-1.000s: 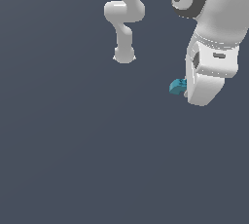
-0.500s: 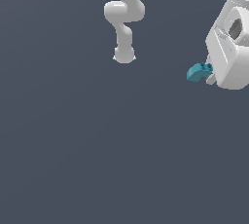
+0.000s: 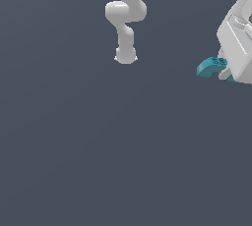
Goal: Pick up the object and move it to a goal position.
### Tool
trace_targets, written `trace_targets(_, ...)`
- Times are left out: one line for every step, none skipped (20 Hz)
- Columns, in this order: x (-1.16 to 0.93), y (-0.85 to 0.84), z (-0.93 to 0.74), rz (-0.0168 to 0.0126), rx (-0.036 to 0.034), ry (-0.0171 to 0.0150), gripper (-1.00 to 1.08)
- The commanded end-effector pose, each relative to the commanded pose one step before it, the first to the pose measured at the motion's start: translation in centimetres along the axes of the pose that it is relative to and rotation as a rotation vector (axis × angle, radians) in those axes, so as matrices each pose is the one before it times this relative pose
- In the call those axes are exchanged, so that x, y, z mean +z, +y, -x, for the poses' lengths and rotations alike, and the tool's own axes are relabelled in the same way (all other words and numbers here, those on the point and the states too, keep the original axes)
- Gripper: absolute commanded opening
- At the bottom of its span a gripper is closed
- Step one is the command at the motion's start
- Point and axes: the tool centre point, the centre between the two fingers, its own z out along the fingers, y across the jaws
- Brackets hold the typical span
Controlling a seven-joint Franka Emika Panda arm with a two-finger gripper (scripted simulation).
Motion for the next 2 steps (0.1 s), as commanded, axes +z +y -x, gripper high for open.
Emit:
trace_targets(-0.225, 0.007, -0.098, 0.00108, 0.00038, -0.00002, -1.00)
trace_targets(-0.010, 0.001, -0.006, 0.00000, 0.00000, 0.00000, -1.00)
